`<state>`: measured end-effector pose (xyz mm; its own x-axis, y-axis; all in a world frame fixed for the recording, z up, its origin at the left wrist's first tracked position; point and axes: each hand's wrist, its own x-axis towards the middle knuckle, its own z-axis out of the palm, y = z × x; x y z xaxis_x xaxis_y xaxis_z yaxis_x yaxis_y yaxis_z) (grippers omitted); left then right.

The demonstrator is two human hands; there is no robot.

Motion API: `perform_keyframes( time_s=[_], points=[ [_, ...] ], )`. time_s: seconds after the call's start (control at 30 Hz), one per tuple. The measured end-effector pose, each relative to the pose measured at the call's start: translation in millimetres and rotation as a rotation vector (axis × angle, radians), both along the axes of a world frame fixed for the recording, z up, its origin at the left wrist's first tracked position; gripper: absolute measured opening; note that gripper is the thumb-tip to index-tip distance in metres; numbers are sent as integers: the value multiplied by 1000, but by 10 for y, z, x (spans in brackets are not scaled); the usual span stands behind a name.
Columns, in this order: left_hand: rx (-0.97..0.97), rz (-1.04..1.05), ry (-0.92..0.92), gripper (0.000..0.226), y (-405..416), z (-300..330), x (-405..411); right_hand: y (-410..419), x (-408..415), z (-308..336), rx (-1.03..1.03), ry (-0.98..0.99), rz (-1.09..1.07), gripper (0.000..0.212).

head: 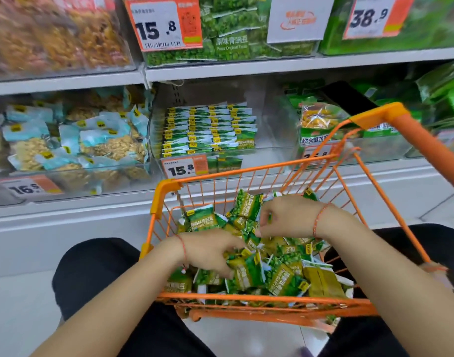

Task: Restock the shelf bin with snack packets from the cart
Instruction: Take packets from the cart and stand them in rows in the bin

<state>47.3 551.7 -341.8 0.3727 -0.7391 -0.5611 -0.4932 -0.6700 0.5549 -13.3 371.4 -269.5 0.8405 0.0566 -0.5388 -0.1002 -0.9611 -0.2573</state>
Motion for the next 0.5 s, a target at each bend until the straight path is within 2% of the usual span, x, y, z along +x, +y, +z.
perform_keyframes(
  time_s=[0.03, 0.07, 0.13, 0.2, 0.27, 0.33, 0.4, 0.43, 0.5],
  points=[
    [-132, 115, 107, 56, -24, -26, 80, -35, 34, -71, 81, -115, -104, 33],
    [-219, 143, 173, 62, -18, 66, 134, -62, 47, -152, 184, -223, -222, 30],
    [-369, 341, 260, 69, 41, 156, 240, -85, 66, -194, 482, -348, -472, 22],
    [-520, 512, 333, 57, 24, 201, 309, -68, 79, -207, 791, -341, -673, 18],
    [-609, 589, 368, 37, -32, 229, 289, -29, 55, -213, 1010, -252, -795, 35],
    [-648, 615, 379, 30, -103, 242, 246, -17, 29, -280, 1147, -215, -846, 54],
    [-656, 640, 409, 27, -150, 229, 221, -15, 23, -352, 1229, -249, -870, 63],
    [-659, 646, 401, 29, -183, 228, 204, -16, 27, -373, 1227, -270, -879, 67],
    [-675, 649, 411, 54, -209, 191, 191, -21, 48, -404, 1246, -281, -897, 70]
  ],
)
